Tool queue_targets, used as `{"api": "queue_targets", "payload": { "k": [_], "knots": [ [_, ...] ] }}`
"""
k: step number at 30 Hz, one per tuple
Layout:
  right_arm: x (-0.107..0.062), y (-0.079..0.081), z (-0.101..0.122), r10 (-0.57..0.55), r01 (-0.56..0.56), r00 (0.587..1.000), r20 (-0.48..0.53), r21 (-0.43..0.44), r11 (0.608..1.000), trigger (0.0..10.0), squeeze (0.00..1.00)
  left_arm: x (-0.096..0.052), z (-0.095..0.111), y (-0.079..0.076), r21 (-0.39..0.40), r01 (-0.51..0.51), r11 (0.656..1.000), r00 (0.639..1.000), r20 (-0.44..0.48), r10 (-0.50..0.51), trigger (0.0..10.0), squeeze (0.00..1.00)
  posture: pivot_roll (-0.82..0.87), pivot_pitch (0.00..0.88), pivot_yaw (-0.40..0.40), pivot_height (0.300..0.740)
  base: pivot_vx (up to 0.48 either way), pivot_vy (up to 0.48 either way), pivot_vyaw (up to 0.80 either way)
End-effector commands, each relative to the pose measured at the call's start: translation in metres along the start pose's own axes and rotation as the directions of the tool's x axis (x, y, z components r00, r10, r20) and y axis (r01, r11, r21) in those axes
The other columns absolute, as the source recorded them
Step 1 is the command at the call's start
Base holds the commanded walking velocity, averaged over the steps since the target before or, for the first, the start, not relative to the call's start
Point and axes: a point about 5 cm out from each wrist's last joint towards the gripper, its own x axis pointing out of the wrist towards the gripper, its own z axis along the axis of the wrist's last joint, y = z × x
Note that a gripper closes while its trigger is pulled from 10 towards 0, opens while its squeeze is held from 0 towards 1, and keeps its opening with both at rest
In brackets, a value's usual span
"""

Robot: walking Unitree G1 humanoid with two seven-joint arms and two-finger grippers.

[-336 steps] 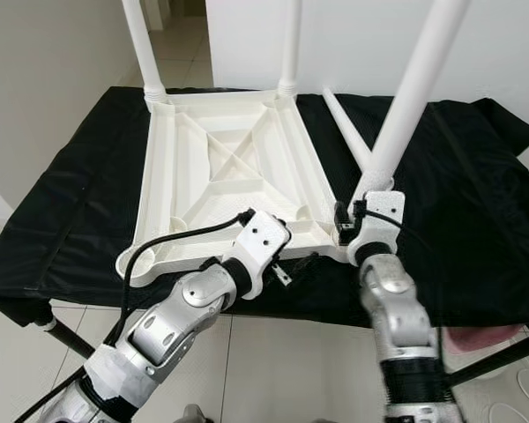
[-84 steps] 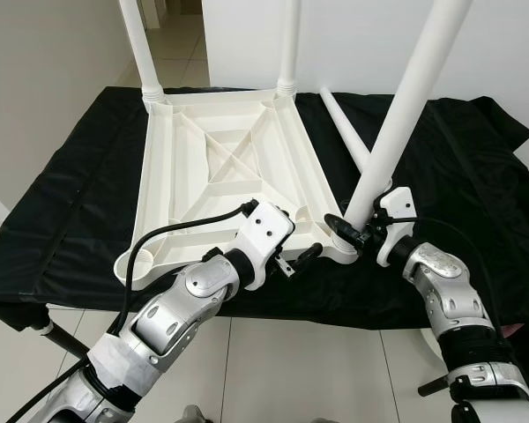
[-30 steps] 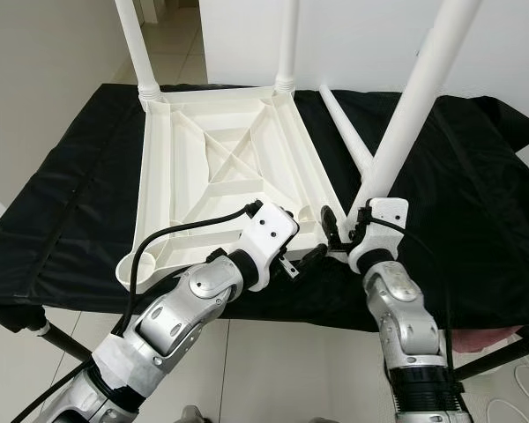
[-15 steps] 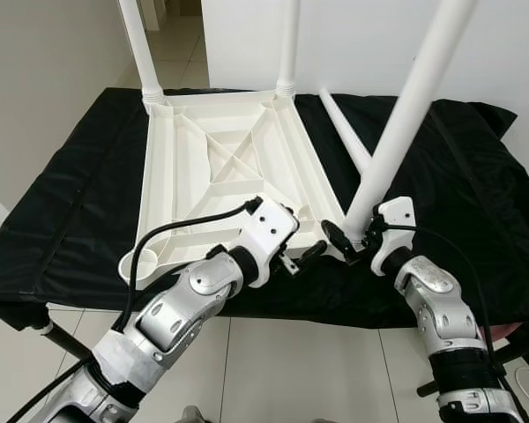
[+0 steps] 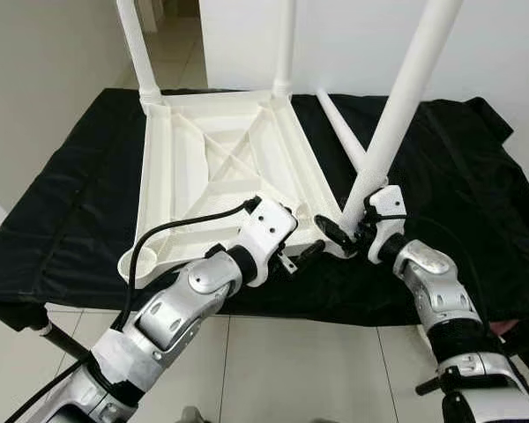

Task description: Building children table

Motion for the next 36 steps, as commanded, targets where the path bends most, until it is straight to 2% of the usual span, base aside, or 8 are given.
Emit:
{"api": "queue_targets", "payload": {
  "k": [1, 10, 11, 21, 24, 27, 30, 36],
  "knots": [
    [0.003, 0.005, -0.005, 0.046, -0.046, 0.999, -0.025, -0.006, 0.999, 0.0, 0.00, -0.002, 0.002, -0.007, 0.010, 0.184, 0.983, 0.983, 0.000, -0.184, 10.0, 0.00, -0.10, 0.034, 0.038, 0.740, 0.000, 0.000, 0.00],
    [0.000, 0.010, -0.014, 0.065, -0.065, 0.997, -0.033, 0.003, 0.998, 0.0, 0.00, -0.003, 0.001, -0.008, 0.004, 0.183, 0.983, 0.983, -0.003, -0.183, 10.0, 0.00, -0.10, 0.034, 0.038, 0.740, 0.000, 0.000, 0.00],
    [0.000, 0.013, -0.016, 0.016, -0.015, 1.000, -0.027, 0.047, 0.999, 10.0, 0.00, -0.003, 0.001, -0.008, 0.002, 0.184, 0.983, 0.983, -0.002, -0.184, 10.0, 0.00, -0.10, 0.045, 0.040, 0.740, 0.000, 0.000, 0.00],
    [0.002, 0.024, -0.013, -0.218, 0.223, 0.974, -0.061, 0.107, 0.969, 10.0, 0.00, -0.004, 0.001, -0.011, -0.004, 0.191, 0.982, 0.982, -0.001, -0.191, 10.0, 0.00, -0.12, 0.057, 0.038, 0.740, 0.000, 0.000, 0.00],
    [-0.002, 0.031, -0.013, -0.439, 0.455, 0.888, -0.133, 0.139, 0.879, 10.0, 0.00, -0.003, 0.001, -0.012, -0.006, 0.193, 0.981, 0.981, 0.000, -0.193, 10.0, 0.00, -0.12, 0.058, 0.038, 0.740, 0.000, 0.000, 0.00],
    [-0.004, 0.035, -0.018, -0.497, 0.524, 0.847, -0.188, 0.136, 0.841, 10.0, 0.00, -0.002, 0.001, -0.012, -0.006, 0.194, 0.981, 0.981, 0.001, -0.194, 10.0, 0.00, -0.12, 0.058, 0.038, 0.740, 0.000, 0.000, 0.00],
    [-0.013, 0.049, -0.029, -0.676, 0.719, 0.685, -0.271, 0.103, 0.687, 10.0, 0.00, -0.001, 0.002, -0.012, -0.005, 0.196, 0.981, 0.981, 0.003, -0.196, 10.0, 0.00, -0.12, 0.058, 0.038, 0.740, 0.000, 0.000, 0.00],
    [-0.010, 0.059, -0.019, -0.695, 0.733, 0.677, -0.242, 0.135, 0.667, 10.0, 0.00, -0.002, 0.000, -0.012, -0.006, 0.195, 0.981, 0.981, -0.001, -0.195, 10.0, 0.00, -0.11, 0.051, 0.030, 0.740, 0.000, 0.000, 0.00]
  ]
}}
